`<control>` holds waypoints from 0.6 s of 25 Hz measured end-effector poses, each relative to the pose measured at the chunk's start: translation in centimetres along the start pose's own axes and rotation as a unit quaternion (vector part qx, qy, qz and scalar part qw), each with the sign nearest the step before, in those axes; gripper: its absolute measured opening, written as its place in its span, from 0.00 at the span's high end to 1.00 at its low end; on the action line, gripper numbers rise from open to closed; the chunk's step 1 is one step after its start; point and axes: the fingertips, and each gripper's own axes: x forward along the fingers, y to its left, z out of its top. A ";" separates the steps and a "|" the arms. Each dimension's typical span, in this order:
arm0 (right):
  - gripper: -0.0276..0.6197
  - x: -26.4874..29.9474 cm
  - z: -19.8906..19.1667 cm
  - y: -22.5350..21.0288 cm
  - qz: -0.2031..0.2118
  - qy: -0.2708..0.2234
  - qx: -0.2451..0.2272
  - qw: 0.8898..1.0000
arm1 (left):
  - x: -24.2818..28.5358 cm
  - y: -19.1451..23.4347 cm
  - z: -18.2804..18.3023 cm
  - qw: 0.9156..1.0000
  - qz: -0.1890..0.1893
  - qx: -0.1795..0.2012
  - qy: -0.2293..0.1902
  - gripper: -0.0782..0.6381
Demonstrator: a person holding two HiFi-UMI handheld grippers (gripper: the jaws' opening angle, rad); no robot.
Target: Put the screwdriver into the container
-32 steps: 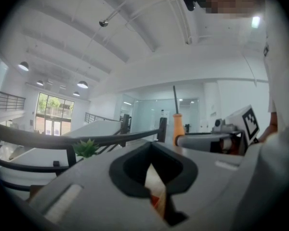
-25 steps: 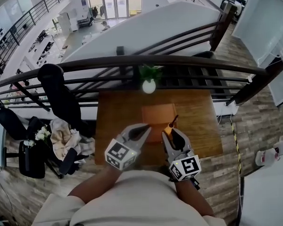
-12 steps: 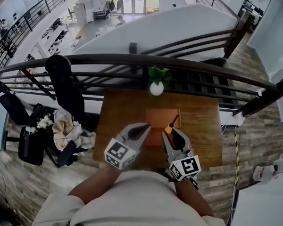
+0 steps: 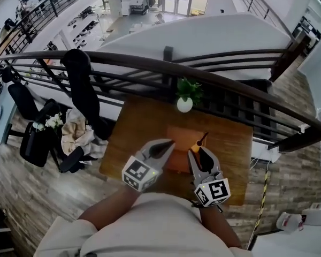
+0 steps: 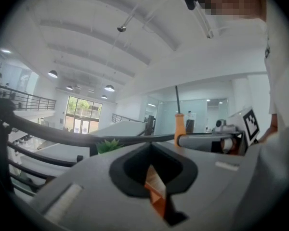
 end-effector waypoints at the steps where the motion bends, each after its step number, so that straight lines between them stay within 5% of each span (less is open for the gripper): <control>1: 0.78 0.1 0.0 -0.5 0.007 0.002 -0.001 1.000 | 0.5 0.0 0.0 1.000 0.006 0.000 -0.002 0.89; 15: 0.78 -1.2 -1.2 -5.8 0.103 0.019 -0.011 0.994 | 4.6 -2.1 -1.8 0.995 0.095 -0.012 -0.002 0.89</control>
